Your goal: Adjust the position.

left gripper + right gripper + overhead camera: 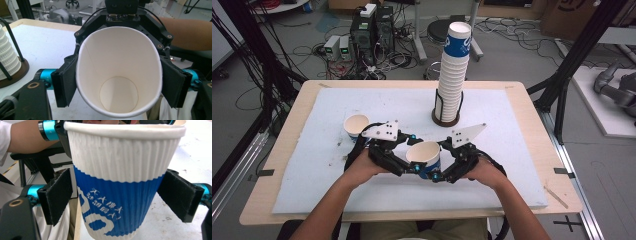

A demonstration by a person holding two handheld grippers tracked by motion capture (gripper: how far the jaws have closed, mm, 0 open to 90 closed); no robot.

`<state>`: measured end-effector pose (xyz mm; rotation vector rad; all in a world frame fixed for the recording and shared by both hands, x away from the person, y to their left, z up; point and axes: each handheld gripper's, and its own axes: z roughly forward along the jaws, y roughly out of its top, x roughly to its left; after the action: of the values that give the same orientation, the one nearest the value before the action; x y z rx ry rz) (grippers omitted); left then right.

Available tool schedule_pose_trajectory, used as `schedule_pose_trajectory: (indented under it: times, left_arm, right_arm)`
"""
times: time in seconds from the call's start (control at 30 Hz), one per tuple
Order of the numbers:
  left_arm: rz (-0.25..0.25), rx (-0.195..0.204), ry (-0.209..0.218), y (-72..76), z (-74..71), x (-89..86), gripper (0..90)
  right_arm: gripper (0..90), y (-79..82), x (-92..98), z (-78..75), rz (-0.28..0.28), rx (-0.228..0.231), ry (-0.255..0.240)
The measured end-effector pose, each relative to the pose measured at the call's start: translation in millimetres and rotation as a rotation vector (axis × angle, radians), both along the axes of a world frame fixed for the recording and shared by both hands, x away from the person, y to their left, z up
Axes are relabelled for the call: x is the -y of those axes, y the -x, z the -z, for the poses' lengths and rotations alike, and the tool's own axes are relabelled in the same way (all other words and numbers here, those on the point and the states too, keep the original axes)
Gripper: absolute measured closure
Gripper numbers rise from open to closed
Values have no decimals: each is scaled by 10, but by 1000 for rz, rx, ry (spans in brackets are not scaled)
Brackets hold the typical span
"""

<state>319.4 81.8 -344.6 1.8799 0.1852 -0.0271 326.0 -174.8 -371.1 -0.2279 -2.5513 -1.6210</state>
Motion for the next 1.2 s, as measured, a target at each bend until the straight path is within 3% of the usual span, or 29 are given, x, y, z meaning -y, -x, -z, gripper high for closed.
schedule_pose_trajectory:
  times: [0.2, 0.4, 0.57, 0.77, 0.87, 1.03, 1.13, 1.2]
  left_arm:
    - [23, 5, -22, 9, 7, 16, 242]
    - [46, 4, -42, 15, 17, 43, 237]
    - [44, 4, -39, 11, 21, 40, 235]
    - [31, 4, -27, 11, 25, 32, 225]
    - [3, -8, 13, 2, 48, 23, 191]
    - [-57, -22, 76, -48, 70, -93, 166]
    - [-127, -25, 147, -96, 102, -201, 166]
    - [-181, -16, 164, -121, 130, -274, 166]
  right_arm:
    - [144, 7, -37, 10, -26, 11, 6]
    - [184, -1, -60, 32, -42, -5, 18]
    - [270, -4, -62, 34, -62, -9, 17]
    - [278, -6, -54, 31, -57, -4, 12]
    - [268, -12, -41, 21, -43, 4, 5]
    - [269, -41, 92, -5, 37, 35, -19]
    - [268, -62, 196, -11, 99, 59, -40]
    - [268, -72, 274, -23, 140, 74, -58]
